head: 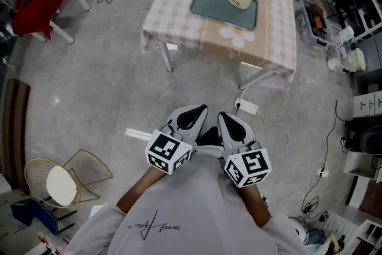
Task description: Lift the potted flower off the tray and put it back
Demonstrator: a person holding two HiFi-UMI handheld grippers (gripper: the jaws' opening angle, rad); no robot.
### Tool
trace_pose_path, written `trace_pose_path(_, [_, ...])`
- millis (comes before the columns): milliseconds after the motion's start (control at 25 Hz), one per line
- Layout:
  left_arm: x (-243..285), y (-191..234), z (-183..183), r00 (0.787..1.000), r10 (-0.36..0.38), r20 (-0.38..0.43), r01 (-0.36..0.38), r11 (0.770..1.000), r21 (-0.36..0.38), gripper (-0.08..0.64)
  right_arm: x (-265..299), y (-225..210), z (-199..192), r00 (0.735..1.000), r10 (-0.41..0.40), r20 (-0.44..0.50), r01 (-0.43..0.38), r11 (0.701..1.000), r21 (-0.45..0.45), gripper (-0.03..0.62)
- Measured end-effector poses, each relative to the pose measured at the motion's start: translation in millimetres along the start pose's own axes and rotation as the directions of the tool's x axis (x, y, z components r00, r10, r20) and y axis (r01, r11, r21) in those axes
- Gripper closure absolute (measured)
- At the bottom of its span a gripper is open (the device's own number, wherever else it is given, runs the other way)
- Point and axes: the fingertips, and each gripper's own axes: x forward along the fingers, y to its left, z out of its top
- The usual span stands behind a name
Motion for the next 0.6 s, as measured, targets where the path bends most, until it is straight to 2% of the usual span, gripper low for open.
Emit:
trace_pose_path(200, [1.0, 11.4, 2.5, 0.999, 0.042, 0.002, -0.042, 0.999, -0.002, 0.563, 1.4, -6.2, -1.0, 1.000, -0.017, -0.001, 0.017, 1.000, 0.005, 0.588])
trace_pose_path(360, [9.3, 16.3, 5.9, 0.999, 0.042, 0.006, -0.042, 0.999, 0.005, 0.563, 10.0, -3.6, 0.6, 1.000, 0.020, -0.003, -0.021, 0.999, -0.044, 0.588])
trace_pose_path(600, [29.4, 30.8, 13.3, 0.999, 0.041, -0.029, -0.041, 0.999, 0.011, 0.563, 31.4, -22.4, 11.8, 1.000, -0.006, -0.006, 0.005, 1.000, -0.020, 0.588])
